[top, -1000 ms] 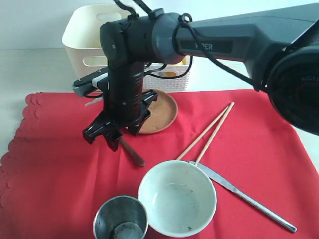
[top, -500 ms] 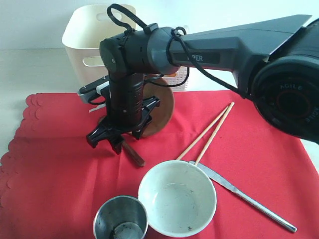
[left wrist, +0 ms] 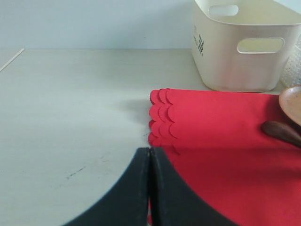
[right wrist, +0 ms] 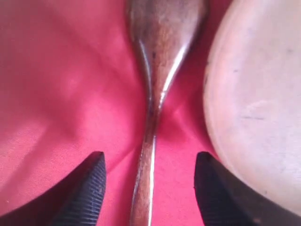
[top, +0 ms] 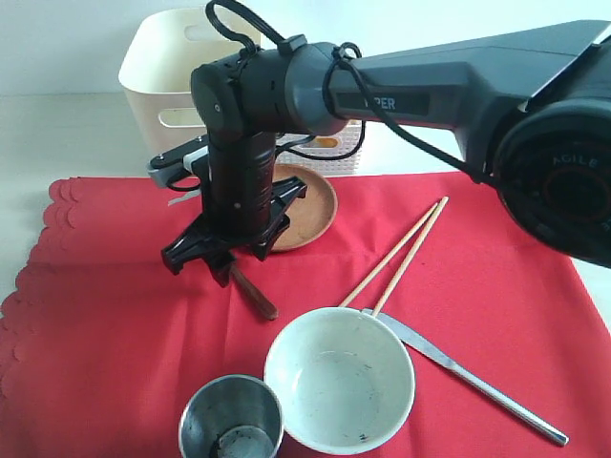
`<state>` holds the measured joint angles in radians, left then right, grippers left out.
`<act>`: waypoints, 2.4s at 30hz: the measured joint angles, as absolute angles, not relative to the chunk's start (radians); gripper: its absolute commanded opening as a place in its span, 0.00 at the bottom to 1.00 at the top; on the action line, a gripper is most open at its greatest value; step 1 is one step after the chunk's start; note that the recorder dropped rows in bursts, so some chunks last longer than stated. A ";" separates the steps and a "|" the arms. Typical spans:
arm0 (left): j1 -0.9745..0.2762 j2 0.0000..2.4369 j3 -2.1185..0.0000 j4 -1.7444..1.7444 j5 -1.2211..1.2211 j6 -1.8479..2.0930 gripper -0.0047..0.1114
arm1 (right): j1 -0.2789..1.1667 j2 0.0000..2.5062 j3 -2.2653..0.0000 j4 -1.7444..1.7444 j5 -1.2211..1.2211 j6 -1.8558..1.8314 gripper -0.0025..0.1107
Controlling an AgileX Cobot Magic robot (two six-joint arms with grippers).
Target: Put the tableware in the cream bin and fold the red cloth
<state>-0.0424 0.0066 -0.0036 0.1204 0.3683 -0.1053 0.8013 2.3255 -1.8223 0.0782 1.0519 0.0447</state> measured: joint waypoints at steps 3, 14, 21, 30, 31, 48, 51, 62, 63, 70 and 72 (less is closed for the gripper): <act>-0.042 0.007 -0.004 0.120 0.368 -0.105 0.04 | 0.801 2.323 -1.822 0.078 1.051 0.045 0.50; -0.042 0.007 -0.004 0.120 0.368 -0.105 0.04 | 0.801 2.357 -1.822 0.078 1.053 0.045 0.50; -0.042 0.007 -0.004 0.120 0.368 -0.105 0.04 | 0.801 2.357 -1.822 0.078 1.053 0.045 0.47; -0.042 0.007 -0.004 0.120 0.368 -0.105 0.04 | 0.785 2.143 -1.820 0.062 0.989 0.038 0.47; -0.042 0.007 -0.004 0.120 0.368 -0.105 0.04 | 0.776 2.120 -1.820 0.062 0.976 0.043 0.47; -0.042 0.007 -0.004 0.120 0.368 -0.105 0.04 | 0.608 1.916 -1.820 0.124 0.880 0.122 0.47; -0.042 0.007 -0.004 0.120 0.368 -0.105 0.04 | 0.608 1.916 -1.820 0.164 0.918 0.079 0.47; -0.042 0.007 -0.004 0.120 0.368 -0.105 0.04 | 0.682 2.013 -1.820 0.195 1.103 -0.024 0.47; -0.042 0.007 -0.004 0.120 0.368 -0.105 0.04 | 0.701 2.032 -1.820 0.195 1.103 -0.026 0.47; -0.042 0.007 -0.004 0.120 0.368 -0.105 0.04 | 0.807 2.183 -1.820 0.157 1.103 -0.031 0.47; -0.042 0.007 -0.004 0.120 0.368 -0.105 0.04 | 0.824 2.221 -1.820 0.116 1.103 -0.009 0.47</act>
